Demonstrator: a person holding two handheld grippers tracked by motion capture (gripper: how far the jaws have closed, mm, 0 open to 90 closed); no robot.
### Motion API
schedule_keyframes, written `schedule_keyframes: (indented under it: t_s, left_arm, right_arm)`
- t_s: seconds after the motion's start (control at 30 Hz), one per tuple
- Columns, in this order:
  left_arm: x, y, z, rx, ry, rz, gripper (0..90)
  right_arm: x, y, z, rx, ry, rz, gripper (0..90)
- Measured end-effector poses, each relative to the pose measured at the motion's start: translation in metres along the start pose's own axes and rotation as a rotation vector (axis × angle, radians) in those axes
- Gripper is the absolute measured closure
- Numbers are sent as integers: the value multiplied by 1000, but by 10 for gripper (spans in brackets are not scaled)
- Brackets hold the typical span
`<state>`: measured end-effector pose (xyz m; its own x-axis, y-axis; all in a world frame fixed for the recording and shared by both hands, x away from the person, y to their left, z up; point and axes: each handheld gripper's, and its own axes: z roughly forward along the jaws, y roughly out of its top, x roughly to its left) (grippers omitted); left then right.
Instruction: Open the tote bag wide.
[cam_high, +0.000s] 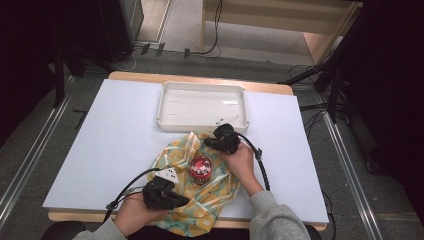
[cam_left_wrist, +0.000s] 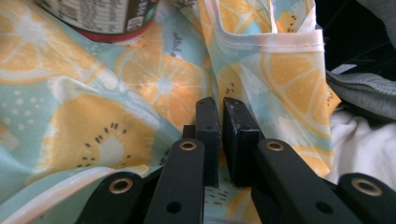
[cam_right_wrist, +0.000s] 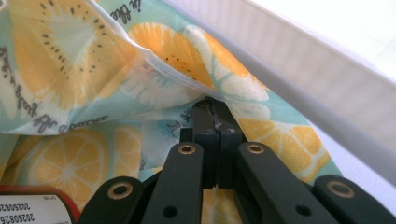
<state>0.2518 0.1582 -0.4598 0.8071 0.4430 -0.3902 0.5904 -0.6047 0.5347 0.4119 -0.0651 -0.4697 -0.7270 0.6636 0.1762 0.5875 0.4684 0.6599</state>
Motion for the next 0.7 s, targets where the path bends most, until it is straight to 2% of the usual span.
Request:
schedule_keyframes:
  t_s: [0.17,0.23,0.4,0.63,0.7]
  left_arm:
    - [0,0,0,-3,-3,1,842]
    - [1,0,-2,-10,0,4,835]
    - [2,1,-7,-36,14,3,811]
    - [5,4,-12,-69,45,6,723]
    - [5,4,-13,-74,50,8,704]
  right_arm:
    - [-1,0,-1,-2,-26,-3,900]
    - [-1,0,-1,0,-15,9,900]
    - [2,1,-4,-4,-6,3,900]
    - [4,3,-11,-14,23,12,894]
    - [5,3,-14,-26,29,2,883]
